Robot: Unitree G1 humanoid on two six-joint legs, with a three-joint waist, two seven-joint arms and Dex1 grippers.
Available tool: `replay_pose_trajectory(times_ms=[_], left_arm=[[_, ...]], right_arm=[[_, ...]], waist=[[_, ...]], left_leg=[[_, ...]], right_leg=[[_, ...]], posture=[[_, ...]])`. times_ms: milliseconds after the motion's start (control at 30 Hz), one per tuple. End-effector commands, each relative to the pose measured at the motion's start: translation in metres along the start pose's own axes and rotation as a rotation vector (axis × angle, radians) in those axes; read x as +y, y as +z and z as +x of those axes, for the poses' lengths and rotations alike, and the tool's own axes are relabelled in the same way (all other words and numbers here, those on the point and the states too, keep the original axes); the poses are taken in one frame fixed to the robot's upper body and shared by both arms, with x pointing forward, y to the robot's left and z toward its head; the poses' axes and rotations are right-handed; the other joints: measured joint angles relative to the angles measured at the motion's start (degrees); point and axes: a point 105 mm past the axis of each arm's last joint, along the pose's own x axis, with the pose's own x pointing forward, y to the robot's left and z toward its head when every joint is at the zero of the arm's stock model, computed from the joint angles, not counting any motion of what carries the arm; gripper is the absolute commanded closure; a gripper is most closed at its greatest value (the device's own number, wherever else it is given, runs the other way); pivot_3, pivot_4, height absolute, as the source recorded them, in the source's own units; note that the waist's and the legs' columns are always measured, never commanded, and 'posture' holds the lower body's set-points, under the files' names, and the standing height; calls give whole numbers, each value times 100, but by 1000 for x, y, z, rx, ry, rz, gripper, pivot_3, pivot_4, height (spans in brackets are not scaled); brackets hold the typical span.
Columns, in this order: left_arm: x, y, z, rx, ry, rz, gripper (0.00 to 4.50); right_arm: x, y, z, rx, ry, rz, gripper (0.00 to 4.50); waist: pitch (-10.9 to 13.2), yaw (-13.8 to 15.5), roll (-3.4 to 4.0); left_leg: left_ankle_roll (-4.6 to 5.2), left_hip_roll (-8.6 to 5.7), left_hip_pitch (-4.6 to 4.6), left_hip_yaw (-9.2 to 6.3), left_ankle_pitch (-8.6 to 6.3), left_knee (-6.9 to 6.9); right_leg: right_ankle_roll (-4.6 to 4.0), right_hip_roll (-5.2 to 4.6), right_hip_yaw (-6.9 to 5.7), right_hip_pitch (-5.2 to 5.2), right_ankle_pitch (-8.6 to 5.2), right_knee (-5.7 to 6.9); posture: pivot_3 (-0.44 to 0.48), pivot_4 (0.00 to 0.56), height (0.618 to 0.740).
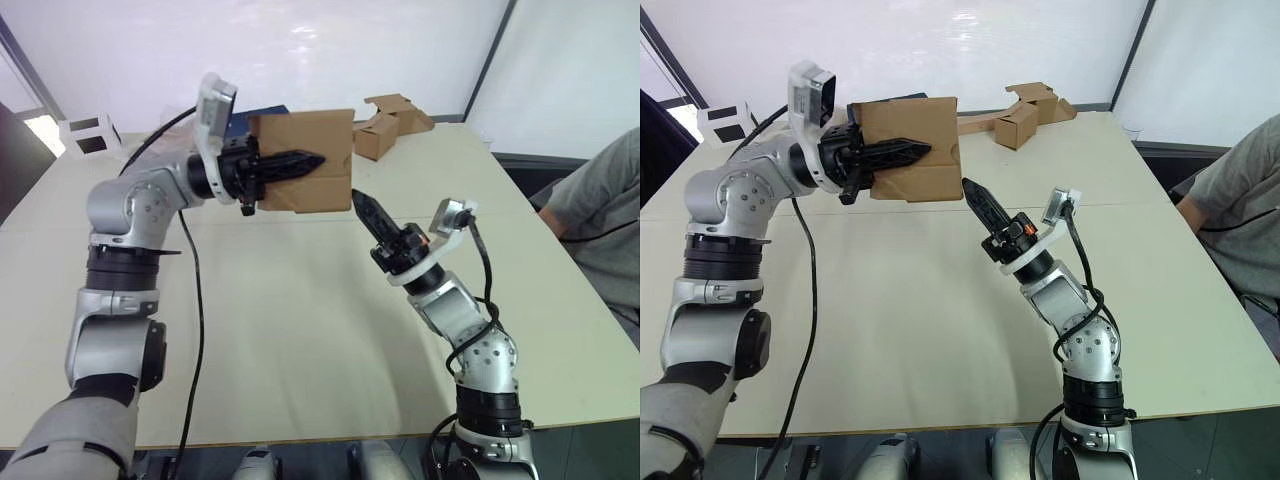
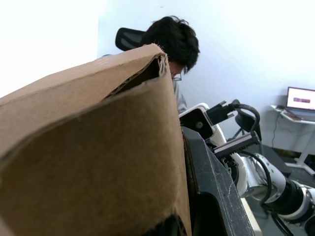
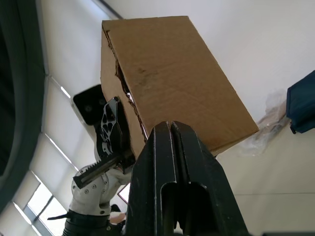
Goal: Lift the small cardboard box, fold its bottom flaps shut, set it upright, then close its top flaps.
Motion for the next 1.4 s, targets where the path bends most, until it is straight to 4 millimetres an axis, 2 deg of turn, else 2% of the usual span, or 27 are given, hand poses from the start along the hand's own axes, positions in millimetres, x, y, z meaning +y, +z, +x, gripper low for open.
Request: replay_pose_trajectory(times_ms=[33,167,233,300,400,533,600,700,800,967,1000,1100,1133,1233,1300,1400], left_arm=[[-3,-5,1,44,-9,49,4500],[-3,-9,-2,105,-4,79,4500],[3,-31,-8,365,28,279,4500],[1,-49,-16,568,-24,358,4500],[-7,-63,-25,763,-160,362,4500],[-11,-74,-28,962,-294,434,4500],[-9,-78,-27,1017,-328,466,4500],[7,-92,-30,1208,-390,525,4500],[12,-101,-17,1238,-415,490,4500],[5,-108,-1,1219,-464,433,4500],[6,-108,1,1215,-462,433,3954],[5,-105,4,1200,-471,429,3065],[4,-104,4,1196,-470,424,2602],[-2,-87,13,1109,-463,397,1491],[-4,-71,20,1021,-430,346,1491],[3,-48,21,933,-347,312,1491]], right_arm=[[14,-2,6,33,72,-55,4473],[2,6,-12,57,-7,-132,4473],[-2,15,-35,153,-60,-255,4473],[-4,20,-50,246,-99,-353,4473],[-17,16,-77,483,-184,-547,4473],[-10,17,-93,648,-186,-660,4473],[-8,13,-97,717,-178,-696,4473],[-5,1,-112,887,-170,-771,4473],[-13,3,-114,870,-221,-788,4473],[-18,-5,-117,863,-249,-794,4473],[-19,-7,-117,864,-250,-793,4500],[-21,-8,-120,872,-258,-794,4500],[-21,-9,-120,873,-259,-794,4500],[-24,-8,-122,878,-263,-782,4500],[-26,-11,-122,886,-252,-756,4500],[-27,-16,-119,891,-228,-744,4500]], waist=[[0,-1,0],[0,13,0],[0,23,0],[1,21,2],[2,22,5],[4,27,2],[4,28,2],[4,54,0],[4,82,-3],[7,89,-7],[7,93,-7],[7,98,-7],[7,98,-7],[7,95,-7],[7,97,-8],[7,99,-8]], left_leg=[[0,0,0,0,0,0],[0,-1,0,0,0,0],[1,-1,-1,0,-1,0],[0,-4,-1,3,0,-2],[3,-4,0,4,-2,-3],[12,-2,-3,4,-6,2],[17,-2,-3,5,-9,1],[18,-4,-2,5,-10,4],[20,-4,-1,5,-11,8],[31,-3,-2,5,-17,9],[33,-3,-3,5,-18,8],[33,-3,-2,5,-18,12],[33,-3,-2,5,-18,13],[33,-3,-2,5,-18,12],[33,-3,-2,4,-18,12],[33,-3,-2,5,-18,14]], right_leg=[[0,1,0,0,0,0],[0,-1,0,1,0,-2],[0,-1,0,1,0,-2],[1,-4,2,2,0,-9],[0,0,3,1,0,-7],[0,4,2,2,-1,-6],[1,3,4,4,-2,-10],[2,2,4,7,-2,-10],[2,3,3,12,-2,-12],[3,3,5,10,-3,-13],[3,4,5,9,-3,-13],[3,4,5,10,-3,-11],[3,4,5,10,-3,-11],[3,4,5,10,-3,-11],[4,4,5,11,-3,-11],[4,3,5,12,-3,-11]], posture=[[0,150,740],[0,150,740],[0,150,740],[0,150,740],[0,150,740],[0,150,740],[0,150,740],[0,150,740],[0,150,740],[0,150,740],[0,150,740],[0,150,740],[0,150,740],[0,150,740],[0,150,740],[0,150,740]])
